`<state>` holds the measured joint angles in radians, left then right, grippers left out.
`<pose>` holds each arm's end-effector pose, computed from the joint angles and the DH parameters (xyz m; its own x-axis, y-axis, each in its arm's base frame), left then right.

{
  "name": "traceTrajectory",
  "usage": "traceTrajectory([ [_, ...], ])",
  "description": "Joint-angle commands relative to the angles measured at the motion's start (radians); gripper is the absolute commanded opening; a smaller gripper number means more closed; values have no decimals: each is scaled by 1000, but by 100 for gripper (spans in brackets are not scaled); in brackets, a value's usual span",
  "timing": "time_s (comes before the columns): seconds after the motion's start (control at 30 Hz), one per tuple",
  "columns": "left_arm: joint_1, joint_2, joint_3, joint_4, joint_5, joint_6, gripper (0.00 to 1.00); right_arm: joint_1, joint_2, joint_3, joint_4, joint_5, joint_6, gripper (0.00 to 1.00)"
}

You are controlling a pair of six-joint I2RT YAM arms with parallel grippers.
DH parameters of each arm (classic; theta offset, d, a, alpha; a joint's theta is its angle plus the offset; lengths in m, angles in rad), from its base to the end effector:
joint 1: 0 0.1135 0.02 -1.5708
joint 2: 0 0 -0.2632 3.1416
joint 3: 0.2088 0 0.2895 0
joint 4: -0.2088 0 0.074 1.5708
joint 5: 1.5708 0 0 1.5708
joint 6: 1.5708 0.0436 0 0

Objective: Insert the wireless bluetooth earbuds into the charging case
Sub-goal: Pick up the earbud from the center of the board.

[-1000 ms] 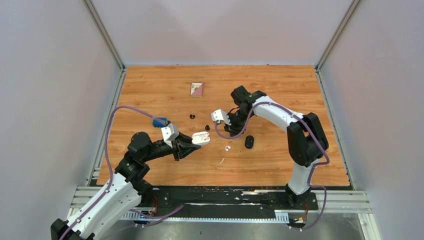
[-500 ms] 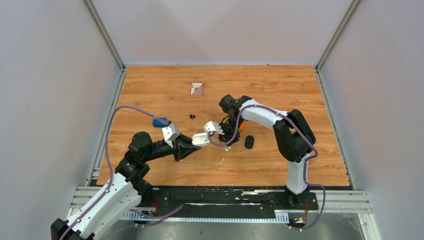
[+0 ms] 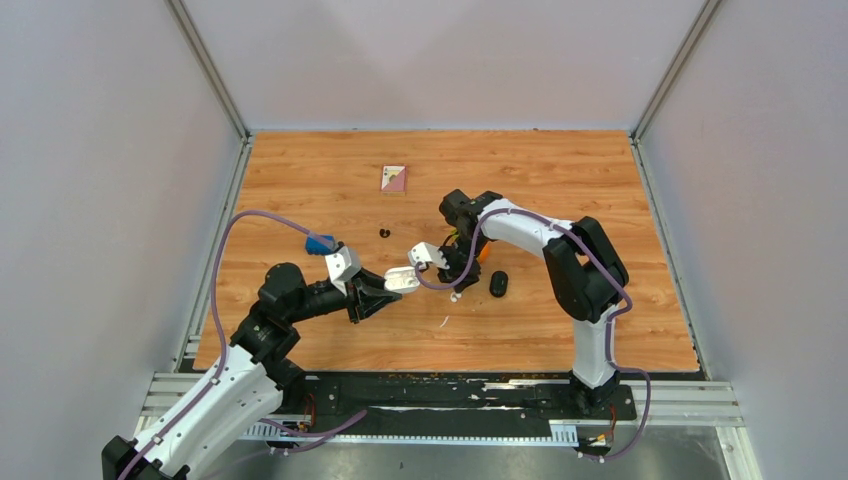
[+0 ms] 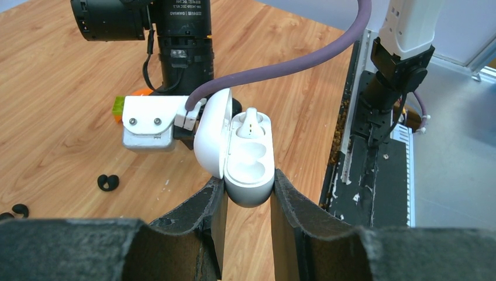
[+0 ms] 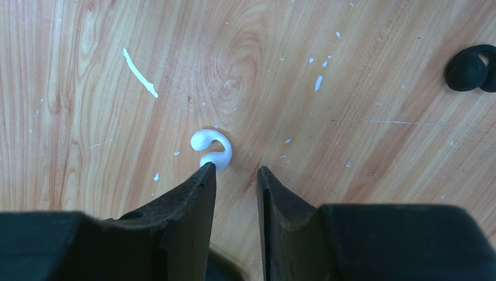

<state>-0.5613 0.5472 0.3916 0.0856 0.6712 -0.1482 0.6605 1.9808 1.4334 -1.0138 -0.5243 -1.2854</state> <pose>0.1483 -0.1253 0.2583 -0.1977 -0.0123 -0.9802 0.9230 0.3345 -0.1903 0.3017 0.2621 0.1470 0.2909 -0.8259 -0.4830 -0.9083 -0.3970 0.1317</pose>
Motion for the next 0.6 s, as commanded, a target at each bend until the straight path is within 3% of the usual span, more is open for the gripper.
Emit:
traceTrajectory([
  [0.0,-2,-7,15,46,-2,18,1,7,12,18,-18,-9,-10,33],
  [0.57,-3,-7,14,47,0,16,1,6,21,66,-125,-75,-17,33],
])
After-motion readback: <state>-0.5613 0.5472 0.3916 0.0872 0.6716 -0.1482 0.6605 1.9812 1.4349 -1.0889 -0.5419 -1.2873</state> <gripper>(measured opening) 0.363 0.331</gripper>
